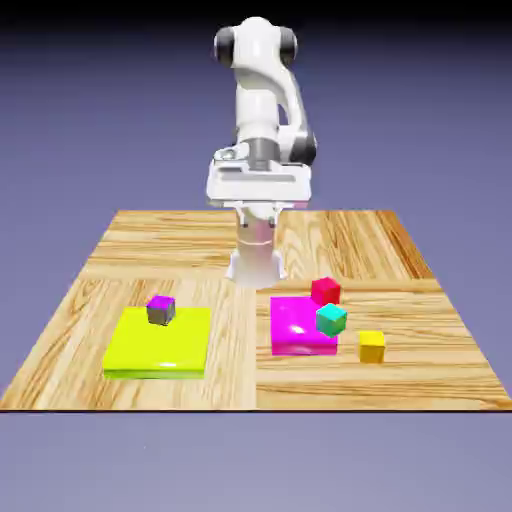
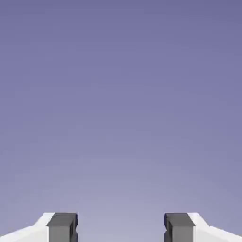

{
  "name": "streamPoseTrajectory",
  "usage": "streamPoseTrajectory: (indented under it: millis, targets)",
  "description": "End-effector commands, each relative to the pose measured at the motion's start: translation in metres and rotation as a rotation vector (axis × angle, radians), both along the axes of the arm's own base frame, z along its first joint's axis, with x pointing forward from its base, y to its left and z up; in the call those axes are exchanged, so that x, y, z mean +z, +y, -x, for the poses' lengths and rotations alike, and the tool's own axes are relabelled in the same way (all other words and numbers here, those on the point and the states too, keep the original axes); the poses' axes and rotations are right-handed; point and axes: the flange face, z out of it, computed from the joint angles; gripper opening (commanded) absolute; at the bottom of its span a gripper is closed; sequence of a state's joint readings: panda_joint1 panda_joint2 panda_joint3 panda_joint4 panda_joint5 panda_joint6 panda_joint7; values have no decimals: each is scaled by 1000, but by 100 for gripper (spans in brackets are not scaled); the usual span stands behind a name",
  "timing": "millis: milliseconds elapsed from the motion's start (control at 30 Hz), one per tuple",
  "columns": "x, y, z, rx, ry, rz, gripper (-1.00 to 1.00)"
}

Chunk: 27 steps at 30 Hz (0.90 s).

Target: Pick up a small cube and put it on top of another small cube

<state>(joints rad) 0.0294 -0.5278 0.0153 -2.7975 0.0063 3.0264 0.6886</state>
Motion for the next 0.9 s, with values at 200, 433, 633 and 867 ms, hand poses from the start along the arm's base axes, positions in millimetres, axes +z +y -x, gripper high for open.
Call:
streamPoseTrajectory:
  millis: [200, 433, 633, 867]
  targets:
    - [-77, 79, -24, 402, 211, 208, 0]
    - [-162, 163, -16, 848, 391, 361, 0]
    - [-238, 231, 19, 1255, 517, 440, 0]
    - [-304, 245, 24, 1312, 532, 444, 0]
